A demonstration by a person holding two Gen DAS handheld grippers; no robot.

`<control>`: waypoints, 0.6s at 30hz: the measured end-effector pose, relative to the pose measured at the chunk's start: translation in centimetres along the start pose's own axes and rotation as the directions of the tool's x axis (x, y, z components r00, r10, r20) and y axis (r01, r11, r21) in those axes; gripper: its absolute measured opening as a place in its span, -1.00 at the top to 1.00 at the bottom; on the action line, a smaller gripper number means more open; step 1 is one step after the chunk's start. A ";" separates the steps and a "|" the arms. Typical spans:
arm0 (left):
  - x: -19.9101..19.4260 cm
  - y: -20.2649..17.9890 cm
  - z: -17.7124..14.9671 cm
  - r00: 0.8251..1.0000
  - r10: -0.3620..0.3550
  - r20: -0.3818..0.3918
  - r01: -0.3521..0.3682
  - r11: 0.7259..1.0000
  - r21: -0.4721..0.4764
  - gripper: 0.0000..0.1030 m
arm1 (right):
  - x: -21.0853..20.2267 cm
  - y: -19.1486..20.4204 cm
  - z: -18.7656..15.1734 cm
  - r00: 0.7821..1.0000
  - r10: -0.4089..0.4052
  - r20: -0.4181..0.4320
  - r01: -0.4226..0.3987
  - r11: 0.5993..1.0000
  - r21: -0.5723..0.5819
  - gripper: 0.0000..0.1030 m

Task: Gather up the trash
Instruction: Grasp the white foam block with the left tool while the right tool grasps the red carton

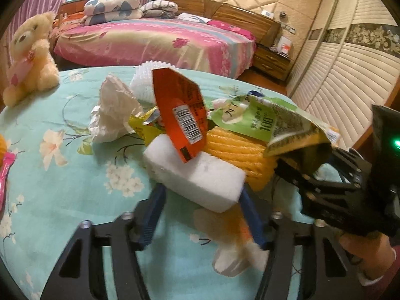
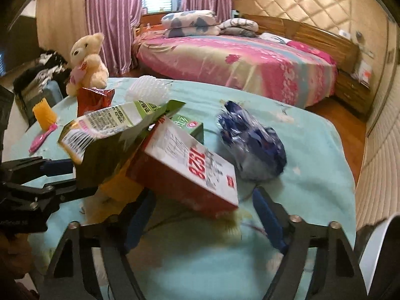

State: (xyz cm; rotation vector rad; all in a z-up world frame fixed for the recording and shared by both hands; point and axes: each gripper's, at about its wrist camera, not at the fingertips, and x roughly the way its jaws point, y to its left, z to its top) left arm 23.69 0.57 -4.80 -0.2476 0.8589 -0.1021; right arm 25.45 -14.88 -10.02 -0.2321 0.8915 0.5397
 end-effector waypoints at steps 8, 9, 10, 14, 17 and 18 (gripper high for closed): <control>-0.1 -0.4 -0.2 1.000 -0.029 0.011 0.028 0.998 0.060 0.59 | -0.8 -0.5 -0.5 1.000 0.007 0.006 -0.007 0.998 0.055 0.20; -0.2 -0.3 -0.4 0.999 -0.034 0.012 0.033 0.997 0.065 0.60 | -1.2 -0.7 -0.8 1.000 0.013 0.012 -0.014 0.997 0.072 0.20; -0.4 -0.3 -0.5 0.999 -0.038 0.014 0.037 0.997 0.072 0.62 | -1.5 -0.7 -1.0 1.000 0.018 0.014 -0.019 0.996 0.084 0.21; -1.8 -0.8 -1.6 0.998 -0.060 0.019 0.058 0.991 0.121 0.63 | -3.3 -1.2 -2.4 0.998 0.053 0.022 -0.056 0.985 0.164 0.29; -2.8 -1.3 -2.5 0.996 -0.086 0.018 0.083 0.986 0.143 0.65 | -4.6 -1.7 -3.7 0.997 0.070 0.027 -0.074 0.968 0.239 0.33; -3.0 -1.4 -2.7 0.995 -0.094 0.016 0.091 0.985 0.150 0.65 | -5.2 -1.9 -4.2 0.996 0.080 0.031 -0.085 0.959 0.270 0.34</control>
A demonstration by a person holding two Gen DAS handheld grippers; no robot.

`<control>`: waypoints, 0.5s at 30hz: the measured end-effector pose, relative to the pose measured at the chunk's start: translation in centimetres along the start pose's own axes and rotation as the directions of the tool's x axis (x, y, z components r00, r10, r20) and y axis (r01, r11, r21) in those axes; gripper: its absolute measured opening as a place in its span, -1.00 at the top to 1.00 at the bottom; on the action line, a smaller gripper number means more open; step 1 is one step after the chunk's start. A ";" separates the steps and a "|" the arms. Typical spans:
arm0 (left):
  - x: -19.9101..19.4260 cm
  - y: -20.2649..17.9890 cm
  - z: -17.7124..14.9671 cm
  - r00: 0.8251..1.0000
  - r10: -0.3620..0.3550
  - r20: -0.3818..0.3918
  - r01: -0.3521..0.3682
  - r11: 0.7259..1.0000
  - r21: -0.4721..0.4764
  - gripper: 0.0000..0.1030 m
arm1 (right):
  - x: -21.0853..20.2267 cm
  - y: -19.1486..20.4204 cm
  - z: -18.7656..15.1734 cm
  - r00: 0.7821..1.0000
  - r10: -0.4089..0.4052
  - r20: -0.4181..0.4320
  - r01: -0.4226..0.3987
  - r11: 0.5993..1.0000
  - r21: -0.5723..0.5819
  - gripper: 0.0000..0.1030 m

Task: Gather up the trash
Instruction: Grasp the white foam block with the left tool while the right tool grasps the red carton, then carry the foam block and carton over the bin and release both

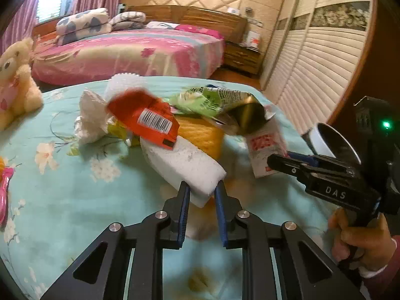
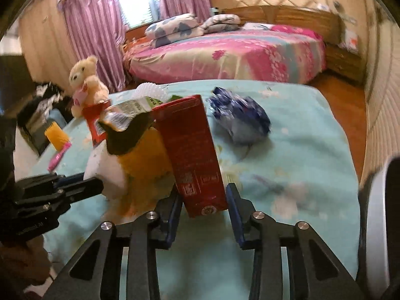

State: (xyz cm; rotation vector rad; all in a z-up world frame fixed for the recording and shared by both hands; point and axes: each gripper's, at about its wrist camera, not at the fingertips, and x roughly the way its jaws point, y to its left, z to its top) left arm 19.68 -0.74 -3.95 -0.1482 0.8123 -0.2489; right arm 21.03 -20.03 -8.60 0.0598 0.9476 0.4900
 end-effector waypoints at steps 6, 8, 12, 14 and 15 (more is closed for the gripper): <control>-1.3 -1.0 -1.2 0.999 -0.049 0.005 0.049 0.997 0.057 0.66 | -2.7 -0.9 -1.9 1.000 -0.012 0.029 0.009 0.996 0.085 0.35; -1.8 -1.8 -1.7 0.998 -0.066 0.004 0.066 0.995 0.074 0.67 | -3.6 -1.2 -2.5 0.999 -0.015 0.040 0.011 0.994 0.112 0.35; -2.3 -2.8 -2.4 0.995 -0.099 -0.003 0.099 0.990 0.104 0.67 | -5.2 -1.8 -3.5 0.997 -0.043 0.064 0.033 0.988 0.153 0.36; -2.4 -3.2 -2.4 0.994 -0.112 -0.004 0.112 0.986 0.121 0.67 | -5.7 -2.1 -3.9 0.996 -0.049 0.072 0.036 0.984 0.174 0.36; -2.4 -3.3 -2.4 0.993 -0.118 -0.004 0.117 0.985 0.128 0.67 | -6.1 -2.3 -4.2 0.995 -0.057 0.078 0.042 0.982 0.185 0.36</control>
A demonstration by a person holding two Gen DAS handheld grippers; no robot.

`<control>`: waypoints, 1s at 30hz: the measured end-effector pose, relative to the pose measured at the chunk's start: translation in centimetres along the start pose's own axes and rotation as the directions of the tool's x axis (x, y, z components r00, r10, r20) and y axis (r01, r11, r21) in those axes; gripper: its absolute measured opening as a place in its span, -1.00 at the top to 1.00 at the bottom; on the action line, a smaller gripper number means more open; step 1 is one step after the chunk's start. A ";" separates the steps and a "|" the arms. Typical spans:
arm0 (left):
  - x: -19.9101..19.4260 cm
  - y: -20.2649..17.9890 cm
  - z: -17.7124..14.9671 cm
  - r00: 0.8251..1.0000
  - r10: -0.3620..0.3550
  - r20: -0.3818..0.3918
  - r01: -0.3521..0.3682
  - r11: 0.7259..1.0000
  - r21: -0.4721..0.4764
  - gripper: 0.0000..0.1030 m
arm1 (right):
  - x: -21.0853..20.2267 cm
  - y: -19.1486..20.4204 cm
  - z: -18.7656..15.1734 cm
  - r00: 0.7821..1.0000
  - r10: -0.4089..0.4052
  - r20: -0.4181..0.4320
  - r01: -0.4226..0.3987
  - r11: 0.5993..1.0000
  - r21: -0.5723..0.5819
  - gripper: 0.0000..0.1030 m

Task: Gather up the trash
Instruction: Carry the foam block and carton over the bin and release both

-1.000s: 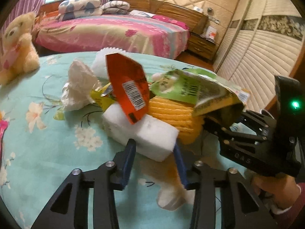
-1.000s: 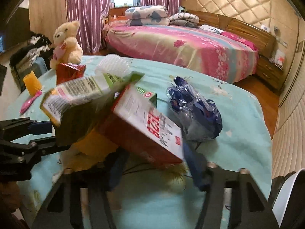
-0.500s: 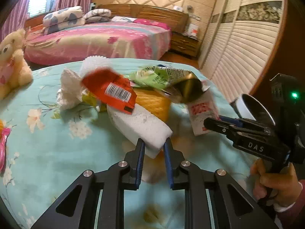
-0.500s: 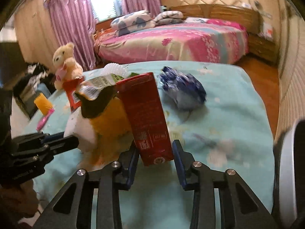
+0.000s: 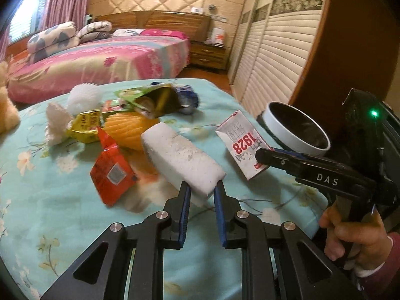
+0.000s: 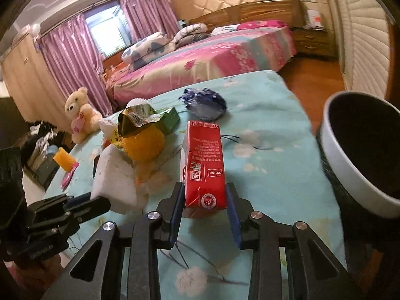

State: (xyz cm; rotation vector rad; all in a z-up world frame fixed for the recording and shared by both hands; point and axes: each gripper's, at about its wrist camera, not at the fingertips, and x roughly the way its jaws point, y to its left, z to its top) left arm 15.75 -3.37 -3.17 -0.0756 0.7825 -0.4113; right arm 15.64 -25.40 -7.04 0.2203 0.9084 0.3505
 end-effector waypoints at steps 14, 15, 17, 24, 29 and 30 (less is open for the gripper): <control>0.7 -1.4 0.3 0.999 -0.041 -0.009 0.041 0.998 0.039 0.67 | -2.9 -2.7 -0.9 0.997 -0.047 0.059 0.042 0.996 0.079 0.36; 0.8 -1.6 0.3 0.999 -0.042 -0.009 0.043 0.998 0.043 0.67 | -3.1 -2.9 -0.9 0.997 -0.048 0.064 0.043 0.996 0.082 0.36; 1.0 -1.7 0.5 0.999 -0.046 -0.012 0.047 0.998 0.052 0.67 | -3.5 -3.1 -0.9 0.996 -0.051 0.072 0.045 0.995 0.087 0.36; 1.9 -3.4 1.1 0.998 -0.066 -0.016 0.068 0.994 0.085 0.67 | -4.8 -4.6 -1.1 0.993 -0.071 0.091 0.061 0.992 0.110 0.36; 2.7 -4.9 1.6 0.996 -0.085 -0.025 0.088 0.990 0.110 0.67 | -6.0 -5.6 -1.2 0.990 -0.088 0.108 0.074 0.989 0.128 0.36; 2.9 -5.1 1.7 0.996 -0.090 -0.027 0.092 0.989 0.115 0.67 | -6.2 -5.9 -1.2 0.989 -0.093 0.112 0.078 0.988 0.132 0.36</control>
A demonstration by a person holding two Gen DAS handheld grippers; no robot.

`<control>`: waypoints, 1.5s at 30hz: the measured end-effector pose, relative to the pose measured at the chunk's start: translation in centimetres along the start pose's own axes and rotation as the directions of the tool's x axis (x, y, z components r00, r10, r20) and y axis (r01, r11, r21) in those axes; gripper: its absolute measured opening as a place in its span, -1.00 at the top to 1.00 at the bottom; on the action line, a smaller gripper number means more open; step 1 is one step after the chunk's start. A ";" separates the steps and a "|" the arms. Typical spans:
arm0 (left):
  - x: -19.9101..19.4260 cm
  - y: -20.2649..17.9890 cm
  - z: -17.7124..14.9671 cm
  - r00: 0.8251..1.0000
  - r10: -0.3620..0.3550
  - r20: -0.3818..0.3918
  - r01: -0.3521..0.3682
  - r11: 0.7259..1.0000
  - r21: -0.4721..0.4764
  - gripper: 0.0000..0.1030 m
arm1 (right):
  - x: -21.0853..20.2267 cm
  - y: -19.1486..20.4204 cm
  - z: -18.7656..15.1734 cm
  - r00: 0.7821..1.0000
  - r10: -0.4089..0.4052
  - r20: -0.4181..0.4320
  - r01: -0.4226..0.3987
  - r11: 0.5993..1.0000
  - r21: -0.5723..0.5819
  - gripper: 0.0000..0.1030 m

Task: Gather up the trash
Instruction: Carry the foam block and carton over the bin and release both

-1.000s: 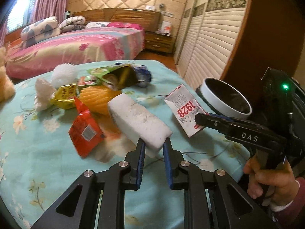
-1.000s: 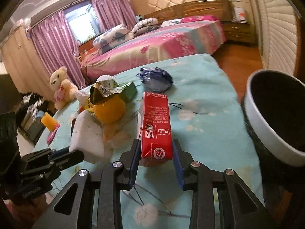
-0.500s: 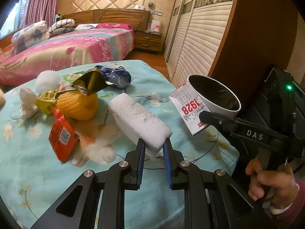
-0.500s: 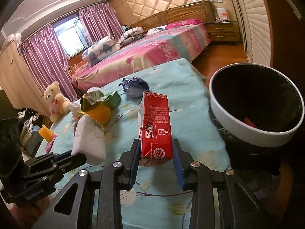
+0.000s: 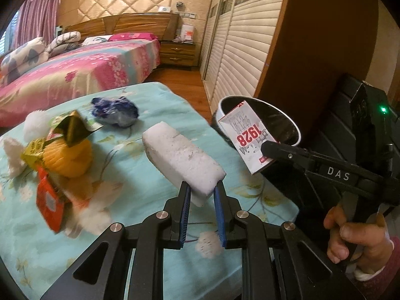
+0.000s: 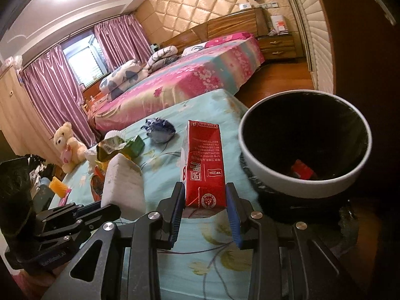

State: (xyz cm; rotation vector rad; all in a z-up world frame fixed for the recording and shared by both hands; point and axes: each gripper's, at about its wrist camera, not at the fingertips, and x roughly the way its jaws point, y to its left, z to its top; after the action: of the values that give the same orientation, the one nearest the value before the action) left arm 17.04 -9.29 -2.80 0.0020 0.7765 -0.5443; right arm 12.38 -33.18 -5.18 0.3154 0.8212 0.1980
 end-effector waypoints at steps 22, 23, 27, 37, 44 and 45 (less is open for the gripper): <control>4.9 -5.2 3.8 0.998 -0.065 -0.021 0.066 0.993 0.097 0.66 | -2.6 -5.6 1.4 0.995 -0.080 0.055 0.074 0.993 0.096 0.36; 5.2 -5.5 4.0 0.998 -0.067 -0.022 0.069 0.992 0.102 0.66 | -2.6 -5.8 1.5 0.995 -0.083 0.057 0.077 0.992 0.100 0.36; 6.4 -5.8 4.7 0.997 -0.072 -0.024 0.074 0.991 0.110 0.66 | -2.9 -6.8 1.9 0.994 -0.094 0.061 0.086 0.989 0.117 0.36; 8.6 -7.0 6.3 0.996 -0.084 -0.029 0.087 0.988 0.130 0.66 | -2.8 -8.6 2.9 0.991 -0.119 0.065 0.109 0.984 0.141 0.36; 10.3 -8.0 7.5 0.995 -0.091 -0.027 0.094 0.985 0.144 0.66 | -2.2 -9.4 3.5 0.989 -0.135 0.062 0.125 0.981 0.147 0.36; 10.6 -8.2 7.7 0.995 -0.092 -0.027 0.095 0.985 0.147 0.66 | -2.1 -9.6 3.6 0.989 -0.136 0.061 0.125 0.981 0.150 0.36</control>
State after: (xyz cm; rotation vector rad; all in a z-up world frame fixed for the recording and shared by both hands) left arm 24.50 -22.76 -2.72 0.1087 0.7573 -0.6912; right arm 14.12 -43.51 -4.79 0.4023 0.7845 0.0033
